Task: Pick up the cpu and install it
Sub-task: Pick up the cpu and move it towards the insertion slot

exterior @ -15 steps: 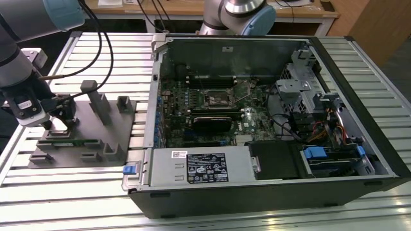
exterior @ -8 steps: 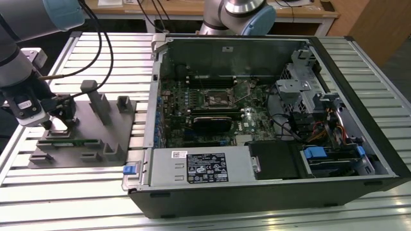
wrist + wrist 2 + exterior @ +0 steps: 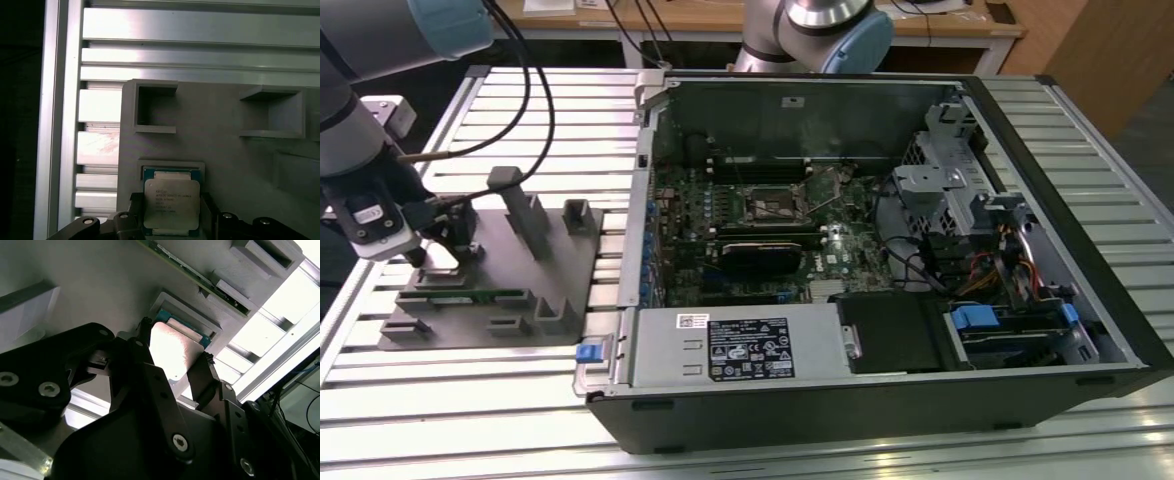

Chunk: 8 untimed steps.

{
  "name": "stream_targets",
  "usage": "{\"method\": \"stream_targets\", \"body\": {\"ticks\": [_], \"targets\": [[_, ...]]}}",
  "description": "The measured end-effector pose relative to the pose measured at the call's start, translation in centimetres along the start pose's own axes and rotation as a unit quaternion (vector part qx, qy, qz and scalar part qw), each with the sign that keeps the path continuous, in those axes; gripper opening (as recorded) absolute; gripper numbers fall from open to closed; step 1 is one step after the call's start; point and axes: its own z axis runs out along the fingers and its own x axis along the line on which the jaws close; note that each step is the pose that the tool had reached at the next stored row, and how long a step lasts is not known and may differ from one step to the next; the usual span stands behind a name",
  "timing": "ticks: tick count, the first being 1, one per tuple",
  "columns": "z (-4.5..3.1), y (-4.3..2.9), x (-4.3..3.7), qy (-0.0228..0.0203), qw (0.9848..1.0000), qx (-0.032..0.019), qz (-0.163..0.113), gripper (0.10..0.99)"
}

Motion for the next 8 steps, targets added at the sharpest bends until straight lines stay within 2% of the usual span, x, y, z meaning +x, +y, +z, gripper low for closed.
{"method": "stream_targets", "body": {"ticks": [8], "targets": [[-0.25, 0.01, 0.0, 0.0, 1.0, -0.0002, 0.0, 0.545]]}}
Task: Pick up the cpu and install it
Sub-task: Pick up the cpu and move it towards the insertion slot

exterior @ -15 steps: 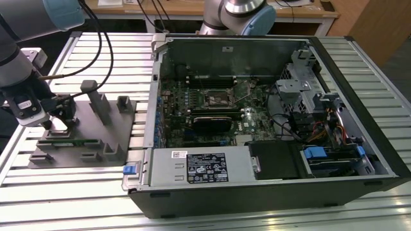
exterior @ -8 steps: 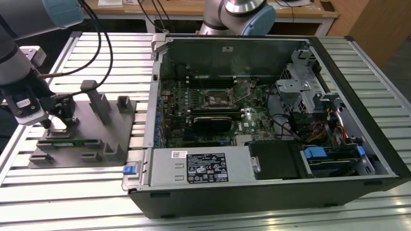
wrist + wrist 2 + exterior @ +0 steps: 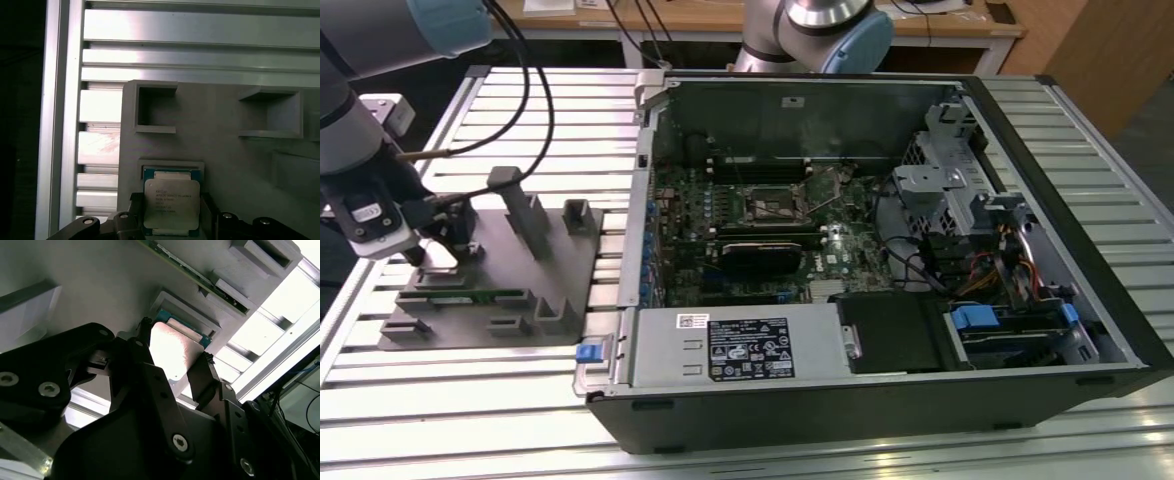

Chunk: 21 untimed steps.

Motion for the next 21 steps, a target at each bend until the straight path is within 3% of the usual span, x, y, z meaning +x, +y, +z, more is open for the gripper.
{"method": "stream_targets", "body": {"ticks": [21], "targets": [[-1.64, 0.08, -0.01, 0.0, 1.0, -0.0005, 0.0, 0.545]]}}
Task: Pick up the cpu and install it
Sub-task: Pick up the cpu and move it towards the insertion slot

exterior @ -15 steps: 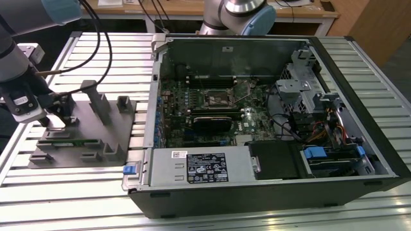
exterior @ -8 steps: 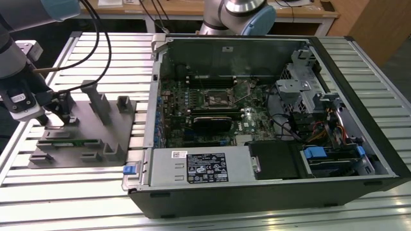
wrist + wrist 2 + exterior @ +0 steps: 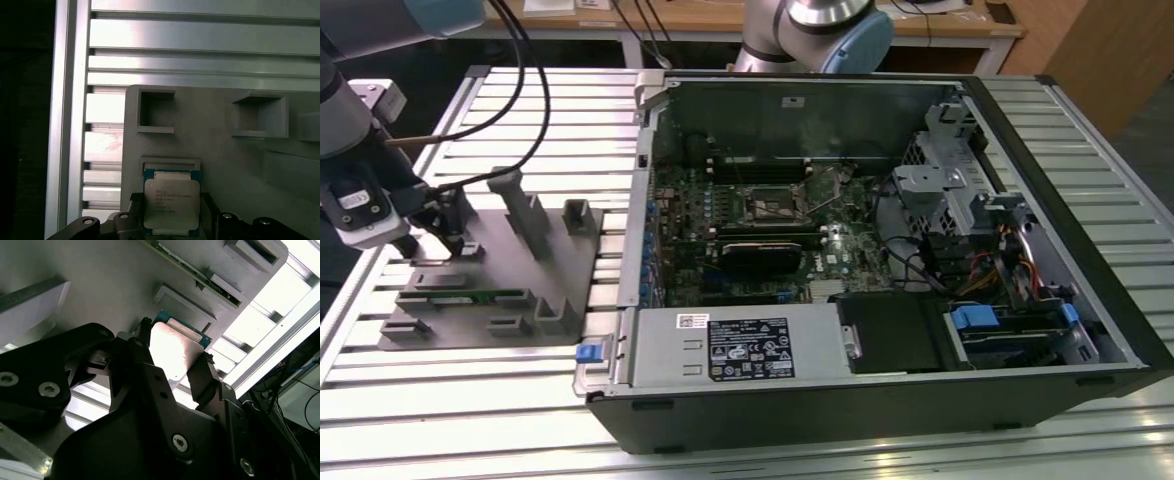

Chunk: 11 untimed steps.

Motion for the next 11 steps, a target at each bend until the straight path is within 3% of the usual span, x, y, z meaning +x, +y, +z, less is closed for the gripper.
{"method": "stream_targets", "body": {"ticks": [11], "targets": [[-0.54, 0.03, -0.01, 0.0, 1.0, -0.0005, 0.0, 0.545]]}}
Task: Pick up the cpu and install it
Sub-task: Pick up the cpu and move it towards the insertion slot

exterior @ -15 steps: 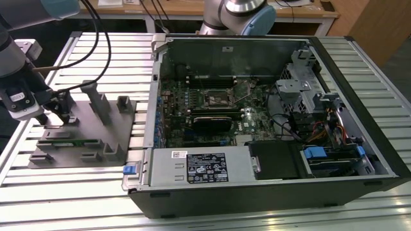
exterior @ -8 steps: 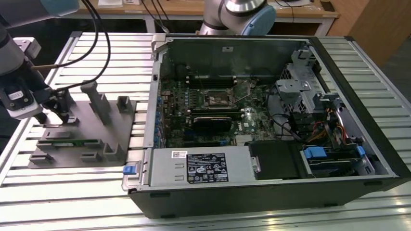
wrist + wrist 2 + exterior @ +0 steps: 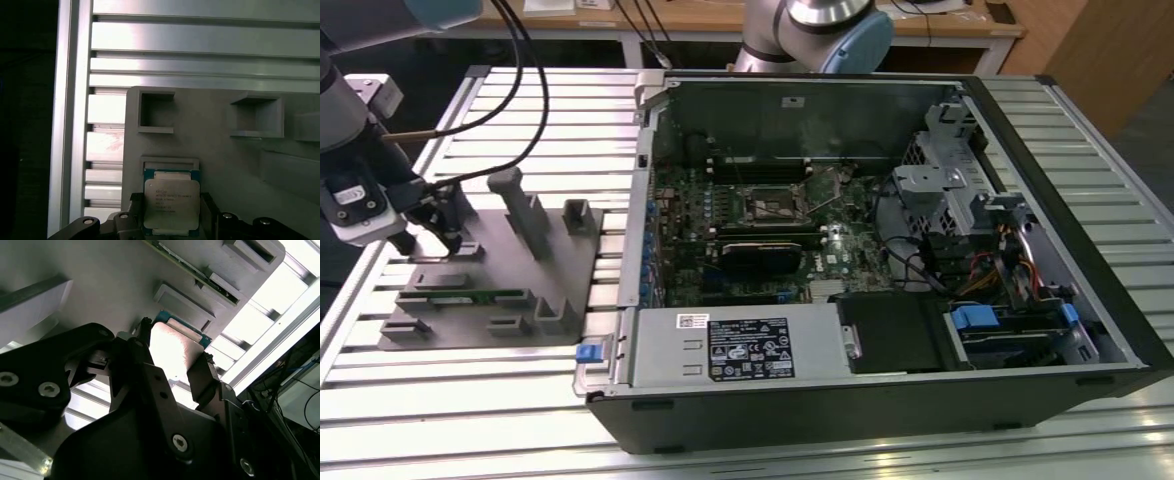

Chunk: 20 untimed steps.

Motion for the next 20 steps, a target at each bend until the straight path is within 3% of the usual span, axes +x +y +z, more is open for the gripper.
{"method": "stream_targets", "body": {"ticks": [20], "targets": [[-0.77, 0.04, -0.01, 0.0, 1.0, -0.0027, 0.0, 0.545]]}}
